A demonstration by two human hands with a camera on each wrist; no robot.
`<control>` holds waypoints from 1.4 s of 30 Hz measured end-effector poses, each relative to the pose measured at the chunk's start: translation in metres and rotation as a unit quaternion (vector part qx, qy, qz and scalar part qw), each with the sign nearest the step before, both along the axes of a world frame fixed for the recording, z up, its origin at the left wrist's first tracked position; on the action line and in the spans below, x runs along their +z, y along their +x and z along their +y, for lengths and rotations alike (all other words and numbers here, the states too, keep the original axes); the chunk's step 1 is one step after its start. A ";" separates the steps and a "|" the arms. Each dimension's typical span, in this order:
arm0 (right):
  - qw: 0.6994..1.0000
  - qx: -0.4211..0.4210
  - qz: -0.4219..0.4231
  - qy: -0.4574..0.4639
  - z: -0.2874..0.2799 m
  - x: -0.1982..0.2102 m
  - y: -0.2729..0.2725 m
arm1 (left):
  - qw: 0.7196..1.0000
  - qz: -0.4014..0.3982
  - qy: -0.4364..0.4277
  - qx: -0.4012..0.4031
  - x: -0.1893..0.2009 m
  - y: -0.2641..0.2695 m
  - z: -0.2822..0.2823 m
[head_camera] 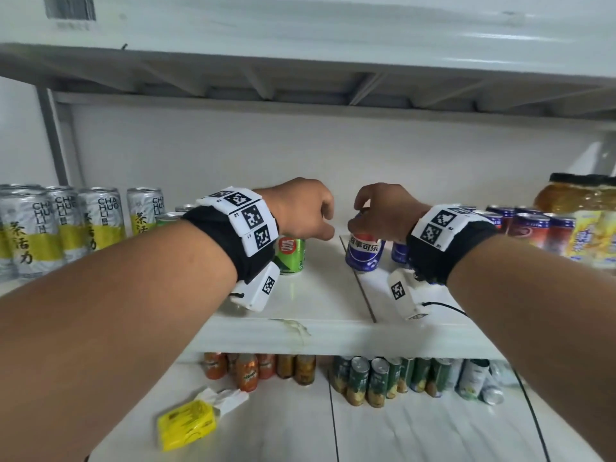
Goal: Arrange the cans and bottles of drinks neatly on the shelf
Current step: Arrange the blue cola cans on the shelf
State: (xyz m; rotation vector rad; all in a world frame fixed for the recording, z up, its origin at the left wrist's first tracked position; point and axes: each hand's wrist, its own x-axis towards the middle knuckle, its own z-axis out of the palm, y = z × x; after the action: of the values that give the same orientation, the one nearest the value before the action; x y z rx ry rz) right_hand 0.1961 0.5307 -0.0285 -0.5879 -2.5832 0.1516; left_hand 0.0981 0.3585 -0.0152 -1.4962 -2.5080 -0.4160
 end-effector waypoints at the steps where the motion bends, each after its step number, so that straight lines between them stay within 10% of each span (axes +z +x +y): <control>1: 1.000 -0.001 0.005 -0.006 -0.007 0.003 0.005 | 1.000 -0.003 -0.002 -0.006 -0.001 0.002 -0.004; 17: 0.937 0.076 0.273 -0.203 -0.111 0.008 0.063 | 0.926 -0.261 0.199 -0.186 -0.022 0.027 -0.045; 25: 0.845 0.156 0.288 -0.423 -0.112 -0.032 0.067 | 0.857 -0.401 0.255 -0.200 -0.055 0.041 -0.045; 35: 0.807 0.219 0.281 -0.472 -0.068 -0.081 0.076 | 0.849 -0.415 0.296 -0.136 -0.107 0.057 -0.009; 42: 0.777 0.255 0.266 -0.510 -0.041 -0.106 0.080 | 0.793 -0.455 0.387 -0.119 -0.124 0.066 0.005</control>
State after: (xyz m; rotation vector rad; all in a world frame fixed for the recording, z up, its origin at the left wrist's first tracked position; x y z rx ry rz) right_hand 0.2759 0.4896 -0.1344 -0.0903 -1.8340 1.6973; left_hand 0.1637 0.3639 -0.1393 -1.3747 -2.0593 -2.3340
